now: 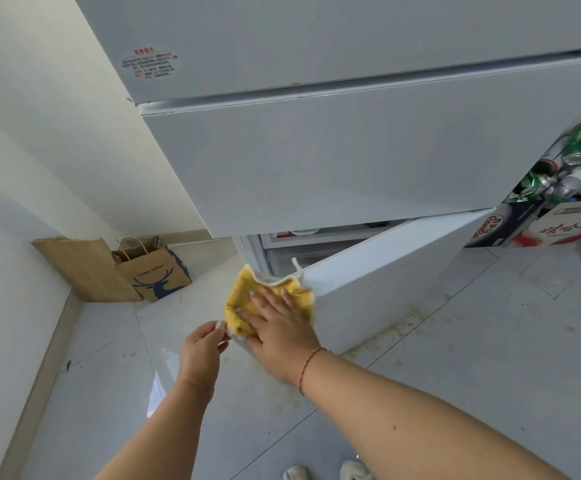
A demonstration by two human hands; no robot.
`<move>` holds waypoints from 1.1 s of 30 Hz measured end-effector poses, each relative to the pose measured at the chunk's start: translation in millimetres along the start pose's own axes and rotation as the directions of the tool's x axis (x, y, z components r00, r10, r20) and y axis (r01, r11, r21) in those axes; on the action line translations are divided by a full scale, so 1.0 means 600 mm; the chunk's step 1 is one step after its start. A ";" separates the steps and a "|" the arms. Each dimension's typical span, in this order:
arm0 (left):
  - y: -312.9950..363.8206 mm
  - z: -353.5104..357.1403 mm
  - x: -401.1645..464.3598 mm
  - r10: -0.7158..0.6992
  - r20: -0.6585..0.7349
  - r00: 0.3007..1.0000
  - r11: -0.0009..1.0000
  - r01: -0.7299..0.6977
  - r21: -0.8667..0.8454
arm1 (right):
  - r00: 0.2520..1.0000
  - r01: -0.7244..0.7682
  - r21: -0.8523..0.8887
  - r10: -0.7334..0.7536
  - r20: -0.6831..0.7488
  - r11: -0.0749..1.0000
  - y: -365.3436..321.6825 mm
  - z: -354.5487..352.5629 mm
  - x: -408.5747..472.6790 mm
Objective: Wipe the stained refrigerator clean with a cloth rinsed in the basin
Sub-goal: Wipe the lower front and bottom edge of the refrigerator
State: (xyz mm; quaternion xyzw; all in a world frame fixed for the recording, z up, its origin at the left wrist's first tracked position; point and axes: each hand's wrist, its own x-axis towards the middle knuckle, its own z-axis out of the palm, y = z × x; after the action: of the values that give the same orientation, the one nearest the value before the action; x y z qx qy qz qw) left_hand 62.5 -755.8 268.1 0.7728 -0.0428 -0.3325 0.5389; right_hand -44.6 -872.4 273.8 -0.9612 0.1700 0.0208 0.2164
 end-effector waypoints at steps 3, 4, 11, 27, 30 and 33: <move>-0.001 0.004 0.007 0.021 -0.007 1.000 1.000 -0.021 0.019 | 0.997 0.072 -0.007 -0.072 0.005 0.997 0.032 -0.013 0.004; -0.001 0.008 0.009 0.031 -0.023 0.999 0.999 -0.030 0.027 | 0.997 0.079 -0.002 -0.079 0.004 0.997 0.053 -0.020 0.003; -0.009 0.018 0.024 0.116 -0.099 0.988 0.986 -0.102 0.132 | 0.994 -0.070 0.046 0.074 -0.086 0.996 0.233 -0.101 -0.045; 0.038 0.038 0.073 0.192 -0.167 0.967 0.967 -0.158 0.199 | 0.795 -0.296 0.388 0.450 -0.406 0.873 0.379 -0.119 -0.110; 0.050 0.042 0.090 0.191 -0.171 0.966 0.970 -0.160 0.182 | 0.710 -0.263 0.539 0.538 -0.453 0.800 0.349 -0.092 -0.106; 0.060 0.045 0.104 0.196 -0.174 0.965 0.976 -0.174 0.132 | 0.541 -0.232 0.767 0.735 -0.409 0.598 0.307 -0.075 -0.101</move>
State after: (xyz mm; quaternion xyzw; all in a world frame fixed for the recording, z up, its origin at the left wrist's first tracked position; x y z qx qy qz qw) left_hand 106.3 -818.9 264.3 0.8230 -0.0834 -0.2038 0.5235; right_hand -165.0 -1028.7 246.1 -0.6644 0.5125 -0.3360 0.4278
